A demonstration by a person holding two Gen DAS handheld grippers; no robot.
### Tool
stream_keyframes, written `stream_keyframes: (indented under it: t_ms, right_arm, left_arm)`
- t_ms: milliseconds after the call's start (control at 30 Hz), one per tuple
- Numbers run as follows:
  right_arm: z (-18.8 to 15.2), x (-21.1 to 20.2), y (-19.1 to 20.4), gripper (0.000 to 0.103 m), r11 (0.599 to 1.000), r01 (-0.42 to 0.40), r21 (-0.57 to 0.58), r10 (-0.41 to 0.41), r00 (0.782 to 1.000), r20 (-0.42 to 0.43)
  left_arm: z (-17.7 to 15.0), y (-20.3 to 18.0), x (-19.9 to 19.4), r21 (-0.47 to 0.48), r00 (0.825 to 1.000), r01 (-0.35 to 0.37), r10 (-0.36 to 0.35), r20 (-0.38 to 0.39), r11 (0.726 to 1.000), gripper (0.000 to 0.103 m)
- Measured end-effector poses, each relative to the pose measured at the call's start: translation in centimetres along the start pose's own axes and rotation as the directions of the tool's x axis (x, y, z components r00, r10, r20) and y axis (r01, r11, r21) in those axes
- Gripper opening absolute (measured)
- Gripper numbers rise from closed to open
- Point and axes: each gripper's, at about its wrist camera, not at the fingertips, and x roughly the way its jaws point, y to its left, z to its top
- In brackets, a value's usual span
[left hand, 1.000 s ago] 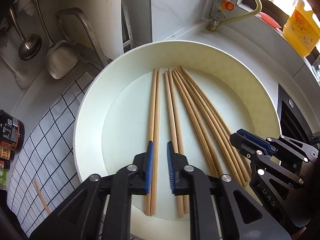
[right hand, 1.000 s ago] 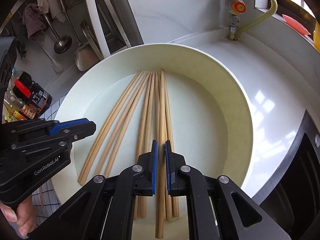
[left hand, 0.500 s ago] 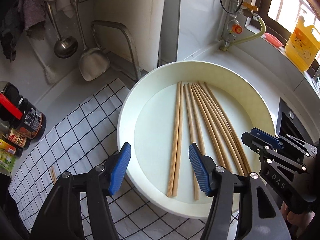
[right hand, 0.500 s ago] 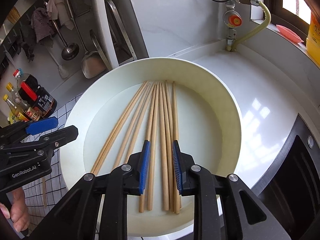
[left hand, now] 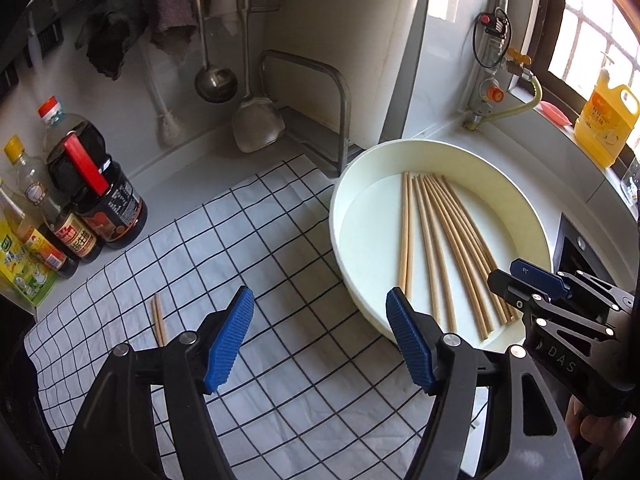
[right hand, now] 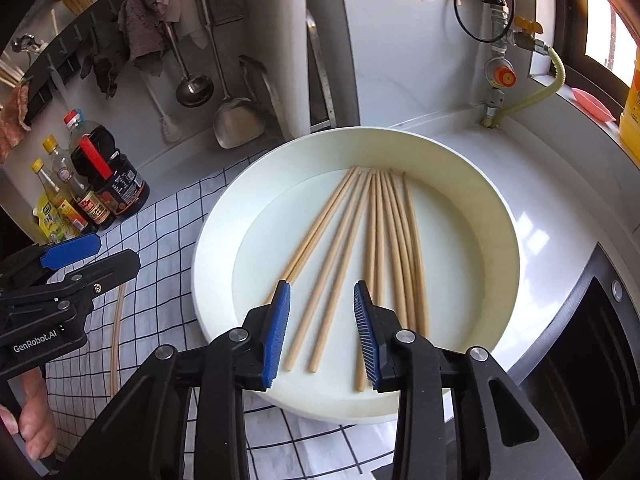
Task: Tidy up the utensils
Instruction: 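Move both open tools back to the last two chopsticks on the cloth, then lower the right tool and close it on a chopstick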
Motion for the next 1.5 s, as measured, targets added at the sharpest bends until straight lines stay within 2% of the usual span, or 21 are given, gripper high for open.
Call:
stream_keyframes:
  t_ms: [267,433,500,833,1200,1500]
  right_arm:
    - [-1.3,0.4,6.5,0.04,0.996,-0.026,-0.086,0.022,0.999,-0.042]
    - [-2.3,1.0,10.8,0.041,0.989,-0.05,-0.14,0.04,0.996,-0.078]
    - [-2.8,1.3,12.6,0.041,0.985,-0.065,-0.16,0.051,0.995,-0.091]
    - [-6.7,4.7,19.4,0.043,0.97,-0.121,-0.213,0.081,0.979,-0.186]
    - [-10.1,8.0,23.4,0.043,0.962,-0.151,-0.229,0.106,0.975,-0.195]
    - [-11.6,9.7,25.0,0.043,0.959,-0.157,-0.236,0.109,0.973,-0.202]
  left_arm:
    - [-3.7,5.9,-1.0,-0.08,0.999,-0.038,0.037,-0.014,0.996,0.07]
    - [-6.4,10.2,-1.1,-0.147,0.997,-0.073,0.067,-0.042,0.987,0.07]
    - [-7.5,12.0,-1.2,-0.169,0.995,-0.092,0.084,-0.055,0.981,0.073]
    - [-13.2,19.6,-0.2,-0.25,0.979,-0.173,0.138,-0.153,0.953,0.073]
    - [-16.8,21.5,1.3,-0.231,0.973,-0.172,0.129,-0.191,0.958,0.073]
    - [-17.1,22.0,1.9,-0.233,0.974,-0.165,0.12,-0.195,0.958,0.073]
